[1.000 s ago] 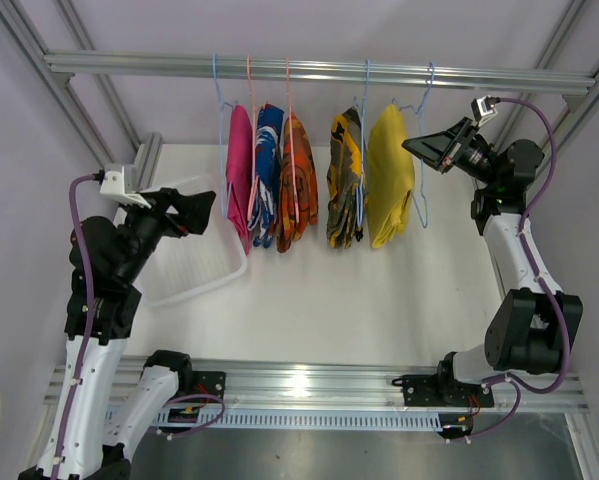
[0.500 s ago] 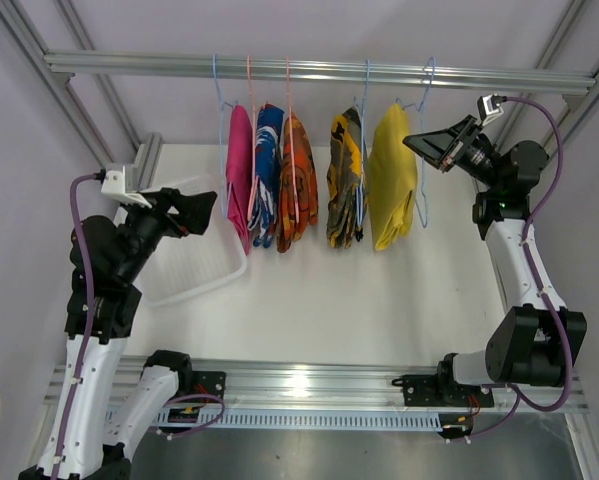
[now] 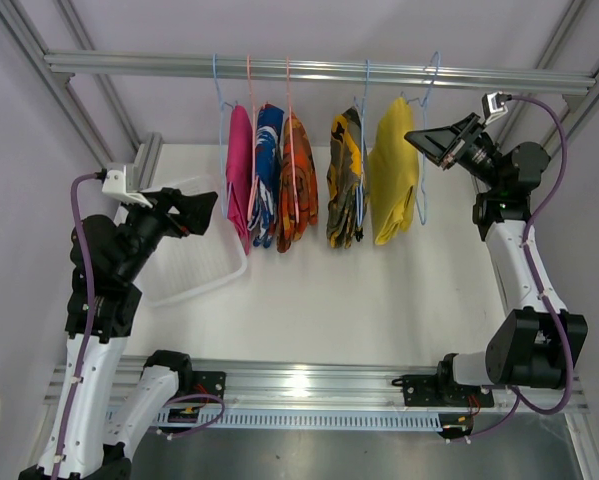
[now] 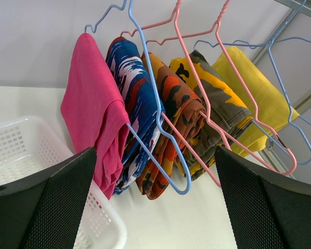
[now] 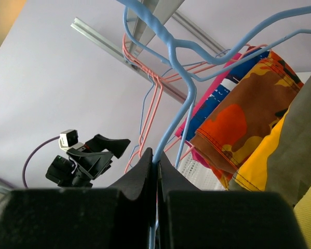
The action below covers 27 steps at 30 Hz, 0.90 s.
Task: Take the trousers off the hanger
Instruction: Pick up the hanger from the clothesline.
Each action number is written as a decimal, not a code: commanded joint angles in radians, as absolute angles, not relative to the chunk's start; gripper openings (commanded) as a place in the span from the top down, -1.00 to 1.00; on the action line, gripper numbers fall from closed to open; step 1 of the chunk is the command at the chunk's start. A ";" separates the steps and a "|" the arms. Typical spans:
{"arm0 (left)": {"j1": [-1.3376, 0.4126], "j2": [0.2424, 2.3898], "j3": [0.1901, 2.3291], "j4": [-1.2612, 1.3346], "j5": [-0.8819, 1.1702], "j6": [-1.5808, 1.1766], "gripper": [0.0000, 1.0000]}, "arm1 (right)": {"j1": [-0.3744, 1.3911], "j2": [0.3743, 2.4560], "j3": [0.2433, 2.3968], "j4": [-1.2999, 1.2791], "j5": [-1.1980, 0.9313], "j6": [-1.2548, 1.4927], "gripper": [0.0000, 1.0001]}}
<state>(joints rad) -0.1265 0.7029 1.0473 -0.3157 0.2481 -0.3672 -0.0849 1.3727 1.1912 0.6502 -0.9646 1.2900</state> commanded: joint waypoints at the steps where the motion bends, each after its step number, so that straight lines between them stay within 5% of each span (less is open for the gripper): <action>1: -0.110 0.710 1.054 -0.279 0.279 -0.388 -0.99 | -0.080 1.258 1.278 0.738 -0.900 1.172 1.00; 18: -0.110 0.710 1.054 -0.276 0.291 -0.388 -0.99 | -0.074 1.152 1.345 0.513 -0.893 1.040 1.00; 27: -0.118 0.710 1.043 -0.245 0.362 -0.380 -0.99 | -0.052 0.965 1.370 0.083 -0.680 0.798 1.00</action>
